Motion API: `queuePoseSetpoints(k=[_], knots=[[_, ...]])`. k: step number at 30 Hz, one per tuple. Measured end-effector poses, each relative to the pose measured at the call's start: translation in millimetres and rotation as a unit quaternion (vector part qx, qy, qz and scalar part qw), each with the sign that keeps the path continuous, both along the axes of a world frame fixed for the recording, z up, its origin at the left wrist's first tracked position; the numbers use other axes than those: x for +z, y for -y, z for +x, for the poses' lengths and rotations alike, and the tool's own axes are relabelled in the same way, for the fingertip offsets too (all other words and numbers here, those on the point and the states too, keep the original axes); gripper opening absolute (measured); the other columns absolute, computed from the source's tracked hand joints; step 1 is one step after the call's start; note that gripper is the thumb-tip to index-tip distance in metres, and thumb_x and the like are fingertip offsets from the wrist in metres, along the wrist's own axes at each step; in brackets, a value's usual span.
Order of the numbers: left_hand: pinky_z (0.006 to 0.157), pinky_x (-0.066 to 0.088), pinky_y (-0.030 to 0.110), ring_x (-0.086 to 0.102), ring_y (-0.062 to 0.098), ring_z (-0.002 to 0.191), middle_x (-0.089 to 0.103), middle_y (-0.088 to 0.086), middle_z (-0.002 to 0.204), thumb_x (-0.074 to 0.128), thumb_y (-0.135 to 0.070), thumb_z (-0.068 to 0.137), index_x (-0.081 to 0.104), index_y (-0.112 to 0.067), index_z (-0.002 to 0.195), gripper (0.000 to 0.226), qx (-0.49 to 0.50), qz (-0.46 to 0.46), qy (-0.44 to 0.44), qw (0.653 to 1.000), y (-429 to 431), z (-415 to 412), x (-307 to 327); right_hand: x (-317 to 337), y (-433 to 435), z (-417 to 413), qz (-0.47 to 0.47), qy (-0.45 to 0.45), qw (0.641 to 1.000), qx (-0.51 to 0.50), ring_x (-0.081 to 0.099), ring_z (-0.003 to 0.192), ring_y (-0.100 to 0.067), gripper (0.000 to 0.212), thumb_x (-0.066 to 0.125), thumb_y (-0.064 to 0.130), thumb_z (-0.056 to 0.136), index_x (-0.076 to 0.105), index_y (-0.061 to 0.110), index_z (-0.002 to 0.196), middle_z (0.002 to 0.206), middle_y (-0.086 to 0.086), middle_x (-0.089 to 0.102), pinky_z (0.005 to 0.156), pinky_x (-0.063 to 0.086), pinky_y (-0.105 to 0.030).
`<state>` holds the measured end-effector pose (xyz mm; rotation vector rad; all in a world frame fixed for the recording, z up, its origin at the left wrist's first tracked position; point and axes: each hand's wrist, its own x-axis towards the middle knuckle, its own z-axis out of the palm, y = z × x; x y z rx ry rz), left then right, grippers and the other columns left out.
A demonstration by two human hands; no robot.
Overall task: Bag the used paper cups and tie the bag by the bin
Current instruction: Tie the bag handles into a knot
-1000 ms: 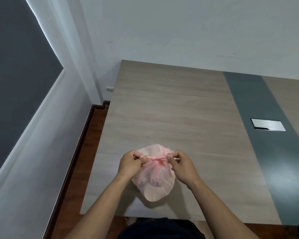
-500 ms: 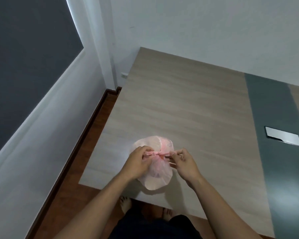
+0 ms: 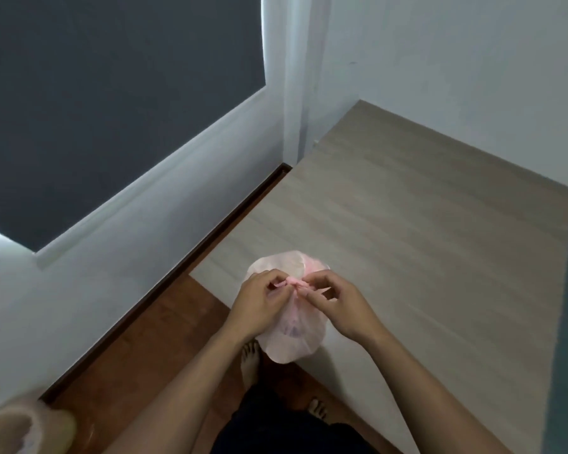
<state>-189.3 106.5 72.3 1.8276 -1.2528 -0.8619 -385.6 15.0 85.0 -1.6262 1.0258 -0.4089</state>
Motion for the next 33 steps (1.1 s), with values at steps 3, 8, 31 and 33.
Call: queuePoseSetpoints(k=[3,8,31,33], knots=[[0.085,0.062,0.028,0.075,0.005,0.1,0.079,-0.015,0.102,0.067,-0.028,0.107,0.08,-0.032,0.108,0.013,0.07,-0.006,-0.02,0.997,-35,-5,7,2,-13,13,-0.037,0.004,0.998,0.051,0.071,0.093,-0.008,0.009,0.08,0.039,0.098,0.076,0.031,0.101,0.1,0.011,0.077,0.081,0.054,-0.024],[0.086,0.059,0.024,0.074,0.0,0.102,0.079,-0.018,0.105,0.065,-0.026,0.11,0.076,-0.032,0.108,0.013,0.219,-0.022,-0.028,0.975,-99,-3,12,6,-44,50,-0.064,0.008,0.983,0.169,0.07,0.088,-0.007,0.005,0.077,0.034,0.1,0.073,0.032,0.1,0.098,0.013,0.075,0.077,0.055,-0.024],[0.073,0.049,0.01,0.074,0.0,0.088,0.084,-0.016,0.096,0.063,-0.023,0.112,0.086,-0.03,0.106,0.025,0.45,-0.039,-0.047,0.891,-346,135,32,26,-261,269,-0.115,0.034,0.921,0.372,0.072,0.088,-0.01,0.017,0.073,0.048,0.102,0.07,0.031,0.101,0.097,0.01,0.074,0.073,0.06,-0.026],[0.074,0.048,0.009,0.073,-0.004,0.087,0.084,-0.015,0.097,0.063,-0.023,0.112,0.086,-0.028,0.106,0.025,0.452,-0.039,-0.064,0.889,-366,152,31,25,-278,287,-0.108,0.033,0.92,0.374,0.071,0.086,-0.01,0.018,0.074,0.048,0.102,0.071,0.03,0.1,0.096,0.009,0.074,0.073,0.057,-0.024]])
